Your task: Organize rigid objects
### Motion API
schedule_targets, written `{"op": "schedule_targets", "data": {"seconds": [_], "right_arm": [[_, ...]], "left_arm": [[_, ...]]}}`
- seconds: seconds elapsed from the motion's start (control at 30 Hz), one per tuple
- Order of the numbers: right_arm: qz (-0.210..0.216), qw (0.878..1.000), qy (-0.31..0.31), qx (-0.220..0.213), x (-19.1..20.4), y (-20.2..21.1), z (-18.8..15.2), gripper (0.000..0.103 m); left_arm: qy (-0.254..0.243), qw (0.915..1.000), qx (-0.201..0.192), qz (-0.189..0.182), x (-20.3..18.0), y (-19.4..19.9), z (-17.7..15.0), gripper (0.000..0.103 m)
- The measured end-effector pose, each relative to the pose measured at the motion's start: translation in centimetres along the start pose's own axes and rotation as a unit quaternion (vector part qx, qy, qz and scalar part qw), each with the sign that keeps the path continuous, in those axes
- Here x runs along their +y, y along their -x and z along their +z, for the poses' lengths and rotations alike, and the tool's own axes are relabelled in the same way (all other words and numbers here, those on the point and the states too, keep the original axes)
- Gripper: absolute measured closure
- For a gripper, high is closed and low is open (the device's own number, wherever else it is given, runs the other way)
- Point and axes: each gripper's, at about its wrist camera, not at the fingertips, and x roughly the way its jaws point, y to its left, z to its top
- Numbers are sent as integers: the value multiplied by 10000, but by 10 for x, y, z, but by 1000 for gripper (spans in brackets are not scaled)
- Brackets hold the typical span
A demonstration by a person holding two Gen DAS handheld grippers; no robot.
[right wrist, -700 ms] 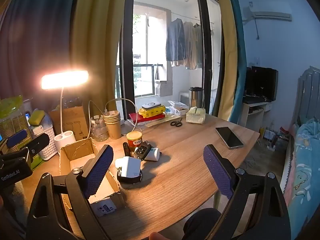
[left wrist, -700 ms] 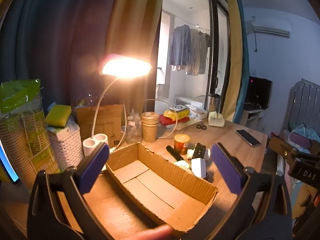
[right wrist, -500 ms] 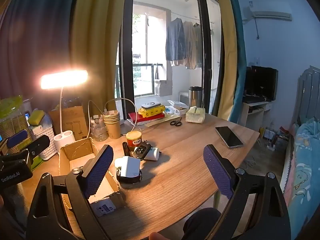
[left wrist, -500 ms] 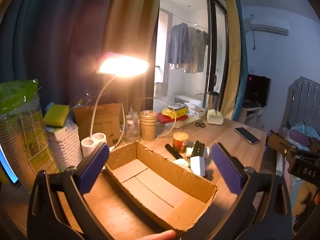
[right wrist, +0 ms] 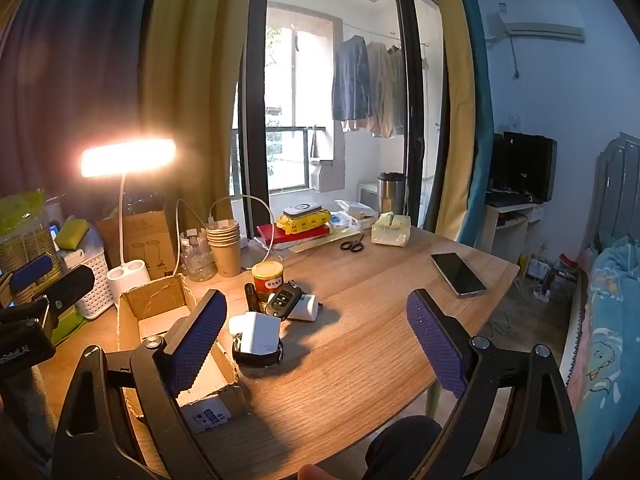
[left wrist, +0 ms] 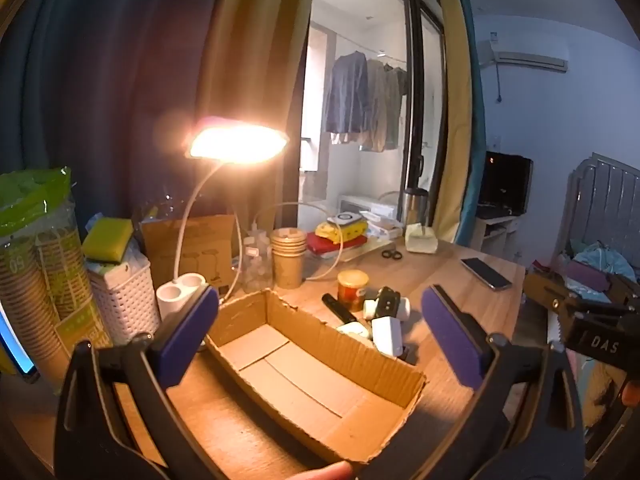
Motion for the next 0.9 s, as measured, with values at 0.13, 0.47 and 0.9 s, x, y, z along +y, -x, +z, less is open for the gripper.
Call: {"op": "schedule_targets", "data": {"seconds": [0.13,0.47,0.9], "right_arm": [[0,10000,0,8,0,0,0,10],[2,10000,-3,21,0,0,-2,10],[40,10000,-42,46,-4,0,-7,10]], "left_arm": [[-8,10000,5,13,-1,0,-1,1],[21,10000,63,59,-2,-3,-2,1],[27,10000,80,40,-3,-3,-3,1]]}}
